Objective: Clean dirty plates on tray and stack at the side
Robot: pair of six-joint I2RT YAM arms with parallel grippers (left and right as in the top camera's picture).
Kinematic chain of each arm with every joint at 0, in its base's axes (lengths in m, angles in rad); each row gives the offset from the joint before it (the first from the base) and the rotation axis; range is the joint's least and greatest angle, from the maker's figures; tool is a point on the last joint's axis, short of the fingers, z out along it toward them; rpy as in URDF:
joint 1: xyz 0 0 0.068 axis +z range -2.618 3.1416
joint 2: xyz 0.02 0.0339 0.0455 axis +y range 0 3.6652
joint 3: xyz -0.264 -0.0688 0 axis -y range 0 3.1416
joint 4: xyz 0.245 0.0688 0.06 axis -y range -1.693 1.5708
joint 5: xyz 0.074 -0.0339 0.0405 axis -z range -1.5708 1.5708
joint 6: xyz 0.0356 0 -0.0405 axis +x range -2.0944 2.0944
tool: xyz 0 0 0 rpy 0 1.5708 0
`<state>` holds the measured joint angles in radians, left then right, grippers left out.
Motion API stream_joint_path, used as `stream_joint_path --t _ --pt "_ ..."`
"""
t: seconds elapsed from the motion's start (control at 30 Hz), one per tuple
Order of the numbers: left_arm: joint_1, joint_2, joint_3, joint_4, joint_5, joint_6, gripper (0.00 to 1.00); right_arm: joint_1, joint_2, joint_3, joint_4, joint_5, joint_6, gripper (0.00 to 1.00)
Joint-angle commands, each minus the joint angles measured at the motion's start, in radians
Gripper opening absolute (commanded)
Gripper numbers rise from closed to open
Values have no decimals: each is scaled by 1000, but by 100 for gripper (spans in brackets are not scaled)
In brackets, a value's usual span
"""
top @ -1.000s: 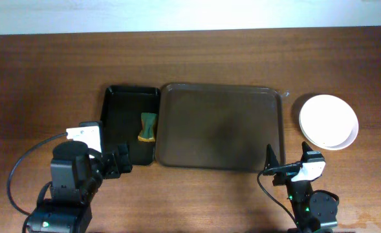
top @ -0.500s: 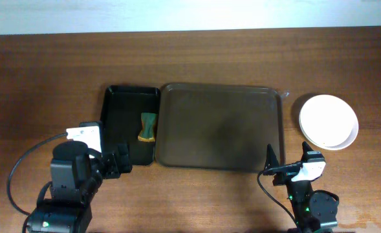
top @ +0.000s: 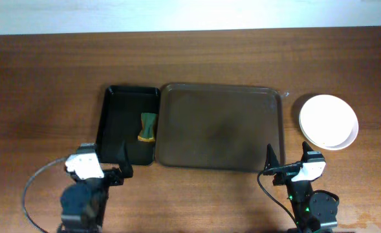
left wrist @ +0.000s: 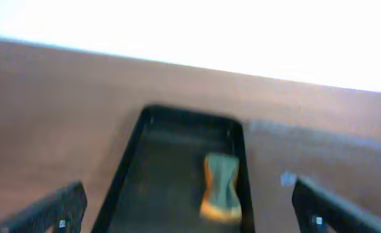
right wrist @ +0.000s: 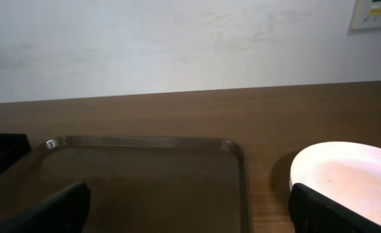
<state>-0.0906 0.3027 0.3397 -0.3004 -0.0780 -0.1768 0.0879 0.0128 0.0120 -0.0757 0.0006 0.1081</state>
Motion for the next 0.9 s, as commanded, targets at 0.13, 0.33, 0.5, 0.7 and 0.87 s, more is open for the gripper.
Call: stream_joint_path --t 0.13,0.33,0.5,0.7,0.87 --pt "40 -296 -331 380 41 96 100 4 -9 -6 -5 11 1 98" --pt "40 -298 -331 217 93 148 100 4 -9 -6 -5 11 1 98" --pt "40 -297 -331 217 93 148 100 4 -9 -6 -5 11 1 98" --pt "40 -297 -331 217 93 148 100 4 -9 -6 -5 11 1 98" --pt "40 -297 -331 217 93 148 100 4 -9 -6 -5 11 1 98"
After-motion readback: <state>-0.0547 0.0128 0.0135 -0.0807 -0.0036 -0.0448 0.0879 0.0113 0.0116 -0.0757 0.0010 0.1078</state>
